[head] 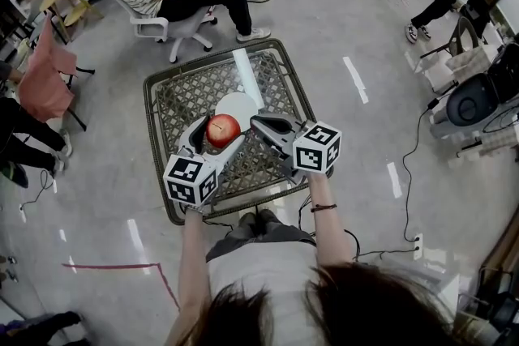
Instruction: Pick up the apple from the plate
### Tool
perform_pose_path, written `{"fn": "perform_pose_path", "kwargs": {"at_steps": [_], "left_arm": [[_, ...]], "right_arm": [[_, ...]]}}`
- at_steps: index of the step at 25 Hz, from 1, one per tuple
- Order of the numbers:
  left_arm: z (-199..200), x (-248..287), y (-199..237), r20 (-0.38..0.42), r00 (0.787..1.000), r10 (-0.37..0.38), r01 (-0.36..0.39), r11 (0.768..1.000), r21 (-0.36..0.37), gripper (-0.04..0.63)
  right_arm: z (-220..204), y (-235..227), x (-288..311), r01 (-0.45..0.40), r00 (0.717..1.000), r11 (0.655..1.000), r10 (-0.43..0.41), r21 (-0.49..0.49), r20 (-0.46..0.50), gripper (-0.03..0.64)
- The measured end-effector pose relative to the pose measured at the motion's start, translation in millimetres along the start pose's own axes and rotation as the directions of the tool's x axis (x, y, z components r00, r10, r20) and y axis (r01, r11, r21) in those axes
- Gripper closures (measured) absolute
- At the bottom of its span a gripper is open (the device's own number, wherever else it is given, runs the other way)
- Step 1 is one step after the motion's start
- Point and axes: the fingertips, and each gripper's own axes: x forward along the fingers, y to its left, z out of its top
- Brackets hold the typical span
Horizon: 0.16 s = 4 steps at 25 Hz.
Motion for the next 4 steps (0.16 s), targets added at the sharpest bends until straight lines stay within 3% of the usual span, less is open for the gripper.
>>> {"fn": "perform_pose_path", "kwargs": {"at_steps": [4], "left_arm": [[-2.1,0.1,1.9,0.004,1.000,-0.008,0.008,1.000,-0.007,0.196]], "right_arm": [[-1.8,-0.3,2.4,-0.002,1.000,1.000,0.002,0.002,0.001,0.607]]}}
